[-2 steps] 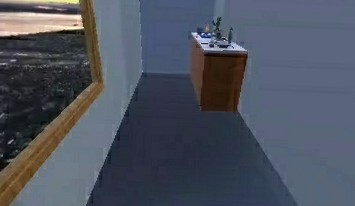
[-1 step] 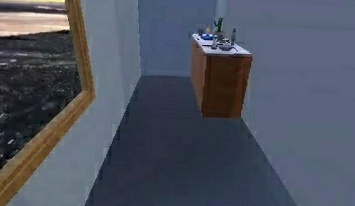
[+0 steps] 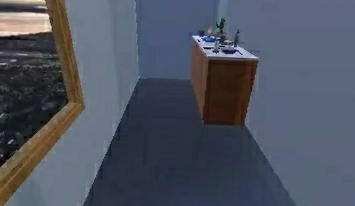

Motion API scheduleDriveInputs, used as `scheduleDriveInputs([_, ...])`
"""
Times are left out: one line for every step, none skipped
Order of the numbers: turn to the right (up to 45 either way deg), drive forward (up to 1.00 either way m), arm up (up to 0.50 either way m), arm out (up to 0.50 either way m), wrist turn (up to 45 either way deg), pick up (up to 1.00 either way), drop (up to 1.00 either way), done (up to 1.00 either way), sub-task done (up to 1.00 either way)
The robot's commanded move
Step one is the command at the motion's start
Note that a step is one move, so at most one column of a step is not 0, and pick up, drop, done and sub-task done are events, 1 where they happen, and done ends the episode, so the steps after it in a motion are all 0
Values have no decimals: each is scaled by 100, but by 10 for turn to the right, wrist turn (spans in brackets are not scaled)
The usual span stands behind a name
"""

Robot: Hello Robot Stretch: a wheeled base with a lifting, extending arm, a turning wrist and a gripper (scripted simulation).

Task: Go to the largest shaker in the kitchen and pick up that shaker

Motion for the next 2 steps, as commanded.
scheduleDriveInputs([120, 0, 0, 0, 0, 0, 0, 0, 0])
scheduleDriveInputs([0, 100, 0, 0, 0, 0, 0, 0, 0])
